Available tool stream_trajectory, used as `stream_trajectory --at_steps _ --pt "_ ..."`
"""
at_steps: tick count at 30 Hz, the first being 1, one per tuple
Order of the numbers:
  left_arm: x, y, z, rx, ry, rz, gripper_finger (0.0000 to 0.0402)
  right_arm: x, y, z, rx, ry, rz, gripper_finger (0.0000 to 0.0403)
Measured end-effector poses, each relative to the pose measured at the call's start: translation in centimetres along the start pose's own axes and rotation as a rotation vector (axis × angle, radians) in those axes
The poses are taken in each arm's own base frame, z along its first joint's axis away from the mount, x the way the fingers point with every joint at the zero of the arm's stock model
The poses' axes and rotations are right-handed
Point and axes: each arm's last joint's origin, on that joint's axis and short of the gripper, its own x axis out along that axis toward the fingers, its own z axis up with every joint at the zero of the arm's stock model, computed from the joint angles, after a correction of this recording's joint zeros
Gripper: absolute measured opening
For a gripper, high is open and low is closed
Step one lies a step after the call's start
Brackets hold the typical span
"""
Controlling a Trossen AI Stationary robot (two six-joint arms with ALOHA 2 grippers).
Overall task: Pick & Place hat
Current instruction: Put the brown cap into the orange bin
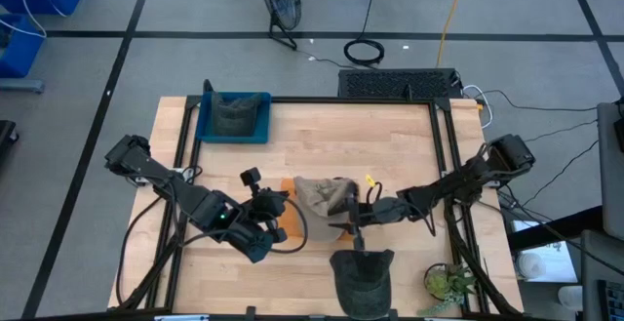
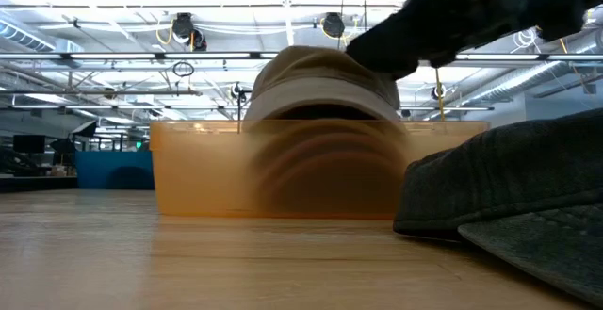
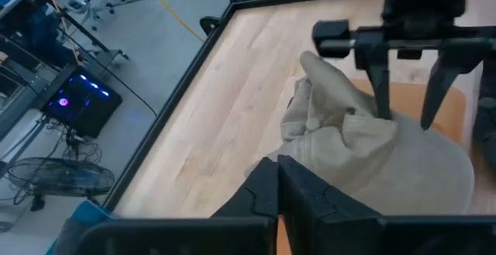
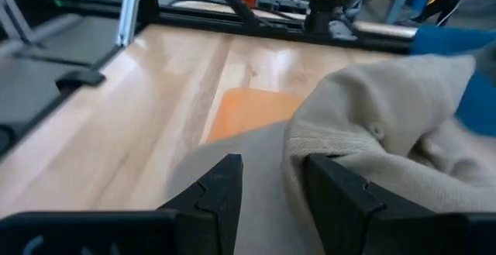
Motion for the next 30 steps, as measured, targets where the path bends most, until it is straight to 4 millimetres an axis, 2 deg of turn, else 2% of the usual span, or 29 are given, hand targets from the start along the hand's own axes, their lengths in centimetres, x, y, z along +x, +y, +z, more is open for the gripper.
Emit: stream_trajectory --at_steps 3,6,10,13,17,21,30 --pt "-0.1 0.0 -0.1 -0.004 -0.001 0.007 0.0005 -1.0 0.6 0.6 -0.072 -0.005 -0.080 0.0128" --pt "-0.1 0.0 -0.1 -0.013 -0.002 0.010 0.0009 -2.1 1.0 1.7 -0.094 -0.050 -0.165 0.0128" --pt "0.0 0.1 0.0 -0.024 -0.001 0.013 0.0027 -3.0 2.1 2.6 -0.120 -0.111 -0.140 0.0128" --pt "0.1 0.2 0.0 -0.036 0.000 0.017 0.0029 -3.1 2.9 2.6 -0.145 -0.128 -0.102 0.0128" --pt "0.2 0.2 0.0 -0.039 0.000 0.017 0.0018 -1.8 3.3 1.3 -0.151 -0.111 -0.023 0.0128" --pt "0.1 0.2 0.0 -0.041 -0.001 0.017 0.0004 -0.1 2.4 -0.1 -0.101 -0.086 -0.055 0.0128" --pt "0.1 0.1 0.0 -0.057 -0.002 0.013 0.0031 2.3 -0.3 -2.5 0.014 -0.003 -0.128 0.0128"
